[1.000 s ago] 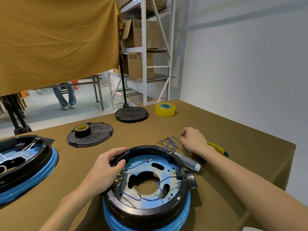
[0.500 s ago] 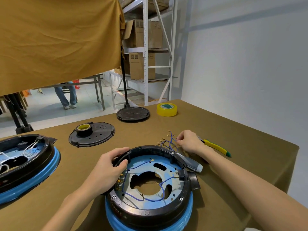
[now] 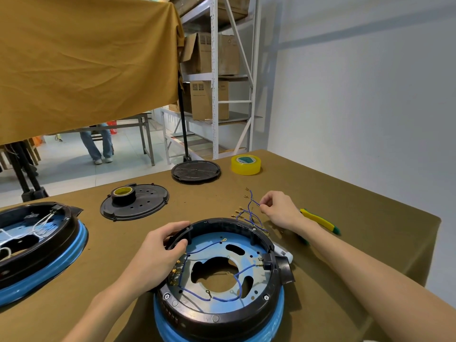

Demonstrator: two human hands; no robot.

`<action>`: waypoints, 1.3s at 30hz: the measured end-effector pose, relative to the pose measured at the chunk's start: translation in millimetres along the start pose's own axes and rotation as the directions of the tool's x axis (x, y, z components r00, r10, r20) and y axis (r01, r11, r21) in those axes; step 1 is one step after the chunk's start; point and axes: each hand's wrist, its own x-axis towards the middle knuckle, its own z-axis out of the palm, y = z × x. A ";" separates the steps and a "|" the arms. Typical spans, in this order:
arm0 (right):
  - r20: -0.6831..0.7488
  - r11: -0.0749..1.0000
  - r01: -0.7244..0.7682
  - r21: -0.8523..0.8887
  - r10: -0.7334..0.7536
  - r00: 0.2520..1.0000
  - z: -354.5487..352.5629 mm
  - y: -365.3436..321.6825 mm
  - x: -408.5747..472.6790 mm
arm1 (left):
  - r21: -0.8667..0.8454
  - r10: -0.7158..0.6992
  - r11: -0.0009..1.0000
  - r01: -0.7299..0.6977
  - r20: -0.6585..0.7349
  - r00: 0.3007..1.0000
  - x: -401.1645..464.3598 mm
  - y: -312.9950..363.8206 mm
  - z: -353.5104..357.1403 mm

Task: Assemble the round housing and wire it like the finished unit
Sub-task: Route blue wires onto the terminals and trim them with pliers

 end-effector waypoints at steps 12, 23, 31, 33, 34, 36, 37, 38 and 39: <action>-0.285 0.974 0.226 0.005 -0.215 0.934 -7.0 -27.5 -14.5 | 0.026 0.018 0.999 -0.019 0.034 0.999 0.6 0.3 -2.5; -0.108 0.884 0.387 0.261 -0.372 0.922 -3.6 -68.1 -57.3 | -0.061 0.107 0.991 -0.117 -0.145 0.984 -1.3 12.9 -3.3; 0.145 0.822 0.346 0.453 -0.451 0.881 4.9 -96.0 -80.6 | -0.176 0.204 0.953 -0.248 -0.237 0.950 -6.0 29.2 -10.1; 0.186 0.808 0.306 0.504 -0.447 0.875 5.5 -98.0 -82.6 | -0.156 0.217 0.952 -0.265 -0.269 0.938 -7.2 30.4 -11.6; 0.204 0.801 0.280 0.529 -0.440 0.875 5.7 -98.4 -83.1 | -0.154 0.220 0.951 -0.267 -0.270 0.937 -7.6 31.2 -12.1; 0.226 0.790 0.234 0.567 -0.423 0.878 5.8 -98.5 -83.9 | -0.147 0.226 0.952 -0.269 -0.260 0.939 -8.5 32.9 -12.7; 0.230 0.786 0.220 0.577 -0.415 0.880 6.3 -98.5 -84.0 | -0.140 0.225 0.954 -0.267 -0.257 0.940 -8.9 33.4 -12.8; 0.231 0.784 0.209 0.584 -0.408 0.883 6.8 -98.6 -84.3 | -0.130 0.224 0.956 -0.263 -0.258 0.940 -9.1 33.5 -12.8; 0.229 0.781 0.200 0.591 -0.401 0.887 7.8 -99.0 -84.8 | -0.120 0.221 0.959 -0.258 -0.258 0.941 -8.9 33.2 -12.6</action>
